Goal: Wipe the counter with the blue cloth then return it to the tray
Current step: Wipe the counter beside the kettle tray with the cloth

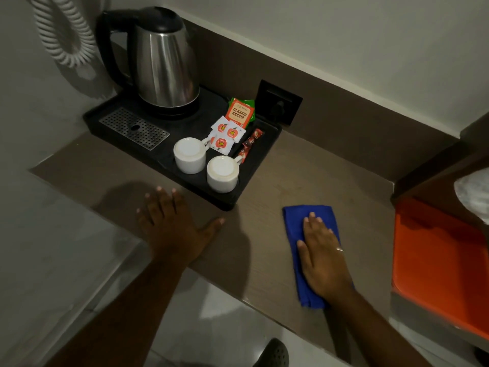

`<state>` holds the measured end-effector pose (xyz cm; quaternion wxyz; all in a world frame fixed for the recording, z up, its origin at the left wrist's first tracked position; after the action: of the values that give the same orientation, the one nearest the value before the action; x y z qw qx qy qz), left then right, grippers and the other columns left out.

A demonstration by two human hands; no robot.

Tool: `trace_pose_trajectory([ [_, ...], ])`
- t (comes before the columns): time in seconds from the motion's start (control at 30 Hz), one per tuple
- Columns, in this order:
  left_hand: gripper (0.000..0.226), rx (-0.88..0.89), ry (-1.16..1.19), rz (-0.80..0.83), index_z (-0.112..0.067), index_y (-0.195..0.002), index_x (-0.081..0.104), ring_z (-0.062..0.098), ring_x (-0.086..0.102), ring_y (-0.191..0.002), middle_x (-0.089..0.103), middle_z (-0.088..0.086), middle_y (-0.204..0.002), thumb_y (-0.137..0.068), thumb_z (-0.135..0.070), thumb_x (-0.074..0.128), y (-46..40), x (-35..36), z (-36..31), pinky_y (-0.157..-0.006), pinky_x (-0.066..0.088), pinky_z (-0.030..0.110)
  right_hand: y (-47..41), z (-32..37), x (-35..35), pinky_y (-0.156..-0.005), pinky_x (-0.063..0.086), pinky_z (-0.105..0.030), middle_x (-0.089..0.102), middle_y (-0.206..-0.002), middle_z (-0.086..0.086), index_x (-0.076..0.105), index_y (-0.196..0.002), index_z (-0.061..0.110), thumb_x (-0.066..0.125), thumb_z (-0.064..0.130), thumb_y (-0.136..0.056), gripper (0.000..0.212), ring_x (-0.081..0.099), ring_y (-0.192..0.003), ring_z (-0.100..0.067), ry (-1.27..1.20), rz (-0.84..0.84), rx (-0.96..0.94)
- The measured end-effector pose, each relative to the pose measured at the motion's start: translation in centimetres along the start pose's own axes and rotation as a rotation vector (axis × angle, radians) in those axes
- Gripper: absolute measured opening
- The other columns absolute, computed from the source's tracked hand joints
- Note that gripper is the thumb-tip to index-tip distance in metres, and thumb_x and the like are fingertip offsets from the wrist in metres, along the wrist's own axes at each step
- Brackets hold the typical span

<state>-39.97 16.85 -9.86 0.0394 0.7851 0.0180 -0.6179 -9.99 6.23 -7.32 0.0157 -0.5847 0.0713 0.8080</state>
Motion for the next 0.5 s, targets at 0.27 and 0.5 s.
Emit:
trace_pose_trajectory([
  [0.27,0.131,0.0,-0.007,-0.02,-0.003,-0.15,0.022,0.049,0.012,-0.146,0.019,0.031,-0.158,-0.061,-0.1,0.017,0.1,0.2,-0.1,-0.114,0.009,0.067,-5.4,-7.0,-2.3,-0.12,0.009,-0.049,0.007,-0.161,-0.016,0.01,-0.15,0.007,0.026,0.042,-0.099,0.064,0.005,-0.148,-0.028,0.08,-0.076,0.319],
  [0.5,0.128,0.05,-0.04,-0.011,-0.002,-0.15,0.022,0.049,0.013,-0.146,0.02,0.031,-0.158,-0.065,-0.097,0.019,-0.2,0.0,-0.7,-0.115,0.012,0.066,-4.9,1.1,0.7,-0.118,0.002,-0.037,0.009,-0.161,-0.005,0.012,-0.151,0.015,0.022,0.046,-0.098,0.062,0.004,-0.147,-0.017,0.08,-0.007,-0.014],
])
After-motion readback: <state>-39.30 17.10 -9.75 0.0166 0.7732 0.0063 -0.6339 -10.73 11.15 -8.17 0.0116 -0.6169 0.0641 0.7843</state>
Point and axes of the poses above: each hand's wrist, its own y-axis away from the middle knuckle, its own x-axis out of the palm, z = x × y, the point moved 7 cm from there along -y, towards the middle knuckle
